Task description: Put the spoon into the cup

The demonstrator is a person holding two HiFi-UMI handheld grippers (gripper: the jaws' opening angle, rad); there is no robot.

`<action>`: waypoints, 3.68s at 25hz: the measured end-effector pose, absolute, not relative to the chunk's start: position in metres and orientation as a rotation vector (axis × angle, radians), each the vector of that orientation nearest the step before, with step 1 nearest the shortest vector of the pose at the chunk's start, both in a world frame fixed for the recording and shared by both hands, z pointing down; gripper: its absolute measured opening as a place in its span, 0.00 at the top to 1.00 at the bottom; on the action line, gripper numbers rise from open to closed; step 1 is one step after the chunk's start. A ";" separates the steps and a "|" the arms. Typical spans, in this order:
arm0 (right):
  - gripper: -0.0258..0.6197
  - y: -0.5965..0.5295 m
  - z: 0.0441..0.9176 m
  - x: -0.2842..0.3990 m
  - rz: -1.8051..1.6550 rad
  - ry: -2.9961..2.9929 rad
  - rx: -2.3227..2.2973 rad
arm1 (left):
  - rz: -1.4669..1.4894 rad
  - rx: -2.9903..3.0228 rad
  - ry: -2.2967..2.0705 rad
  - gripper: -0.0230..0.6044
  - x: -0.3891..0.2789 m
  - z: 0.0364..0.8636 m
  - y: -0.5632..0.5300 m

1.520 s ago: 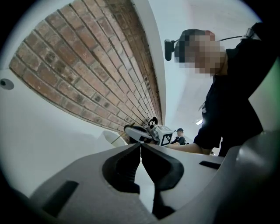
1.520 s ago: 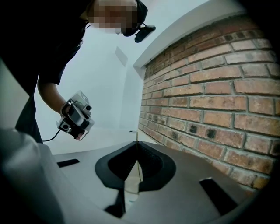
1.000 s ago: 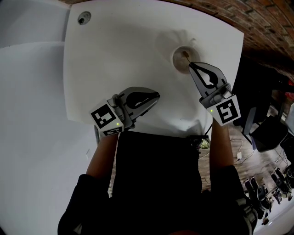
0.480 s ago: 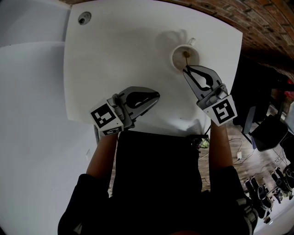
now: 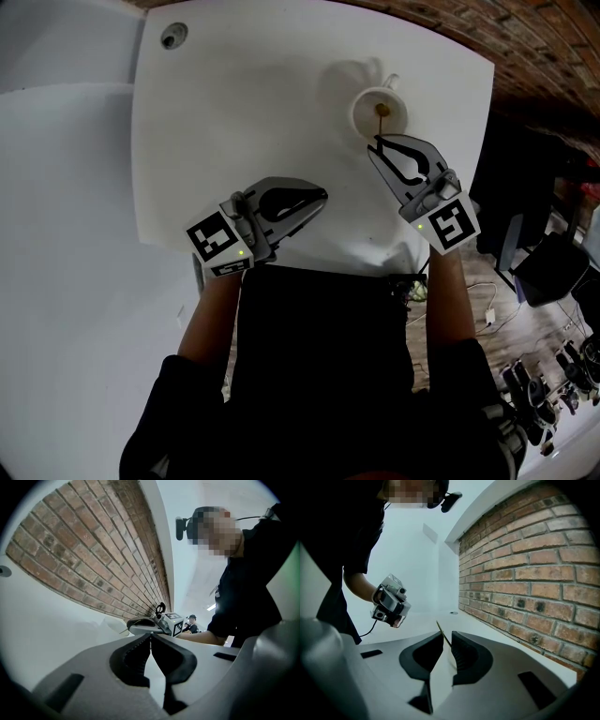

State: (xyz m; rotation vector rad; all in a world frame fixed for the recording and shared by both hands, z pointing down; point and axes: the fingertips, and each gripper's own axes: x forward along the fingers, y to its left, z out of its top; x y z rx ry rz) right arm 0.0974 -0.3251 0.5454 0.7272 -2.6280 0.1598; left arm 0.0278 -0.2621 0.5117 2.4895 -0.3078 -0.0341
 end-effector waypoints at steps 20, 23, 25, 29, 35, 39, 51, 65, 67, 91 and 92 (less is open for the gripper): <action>0.85 -0.315 0.560 0.088 0.147 -2.592 0.722 | -0.048 2.504 -0.306 0.93 0.020 0.505 -0.251; 0.85 -0.314 0.560 0.087 0.163 -2.589 0.743 | -0.058 2.510 -0.298 0.93 0.017 0.501 -0.249; 0.85 -0.314 0.560 0.087 0.188 -2.597 0.750 | -0.060 2.510 -0.289 0.93 0.017 0.499 -0.248; 0.74 -0.312 0.562 0.086 0.200 -2.612 0.746 | -0.077 2.496 -0.264 0.93 0.013 0.494 -0.245; 0.74 -0.310 0.548 0.090 0.159 -2.612 0.820 | -0.082 2.515 -0.239 0.93 0.002 0.481 -0.245; 0.74 -0.303 0.526 0.089 0.133 -2.612 0.873 | -0.097 2.540 -0.225 0.93 -0.007 0.463 -0.242; 0.90 -0.297 0.388 0.089 -0.149 -2.649 1.152 | -0.209 2.713 -0.145 0.93 -0.038 0.389 -0.245; 0.95 -0.189 0.251 0.065 -0.200 -2.900 1.348 | -0.355 2.810 -0.118 0.93 -0.094 0.326 -0.214; 0.95 -0.171 0.252 0.060 -0.219 -2.910 1.308 | -0.370 2.800 -0.126 0.93 -0.096 0.329 -0.208; 0.95 0.033 0.322 0.057 0.096 -3.137 0.798 | -0.196 2.799 -0.181 0.93 -0.030 0.350 0.017; 0.95 0.038 0.322 0.051 0.088 -3.150 0.764 | -0.187 2.798 -0.190 0.93 -0.032 0.351 0.024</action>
